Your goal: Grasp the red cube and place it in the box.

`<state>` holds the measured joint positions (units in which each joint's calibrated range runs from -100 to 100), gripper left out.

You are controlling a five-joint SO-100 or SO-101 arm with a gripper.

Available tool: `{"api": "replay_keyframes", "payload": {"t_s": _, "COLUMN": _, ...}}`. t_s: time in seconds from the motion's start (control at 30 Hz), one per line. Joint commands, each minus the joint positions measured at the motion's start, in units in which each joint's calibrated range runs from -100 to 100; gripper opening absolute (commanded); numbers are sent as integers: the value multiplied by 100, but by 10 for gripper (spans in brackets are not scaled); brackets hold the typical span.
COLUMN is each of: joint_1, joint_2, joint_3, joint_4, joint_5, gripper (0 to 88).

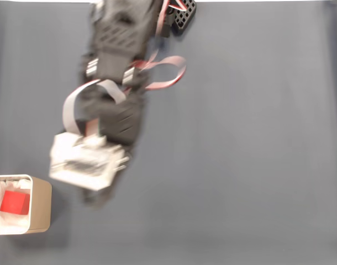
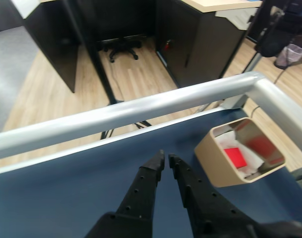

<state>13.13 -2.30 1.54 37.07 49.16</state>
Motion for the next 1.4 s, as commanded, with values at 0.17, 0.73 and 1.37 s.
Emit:
{"api": "replay_keyframes", "payload": {"t_s": 0.17, "joint_1": -1008, "joint_2": -3158, "joint_3": 3177, "joint_4": -494, "joint_5": -49, "gripper": 0}}
{"api": "replay_keyframes", "payload": {"t_s": 0.73, "joint_1": -1491, "joint_2": -8071, "joint_3": 9281, "joint_4": 14, "joint_5": 171, "gripper": 0}}
{"api": "replay_keyframes", "payload": {"t_s": 1.37, "joint_1": -1384, "joint_2": -9761, "joint_3": 9828, "joint_4": 3858, "joint_5": -151, "gripper": 0}}
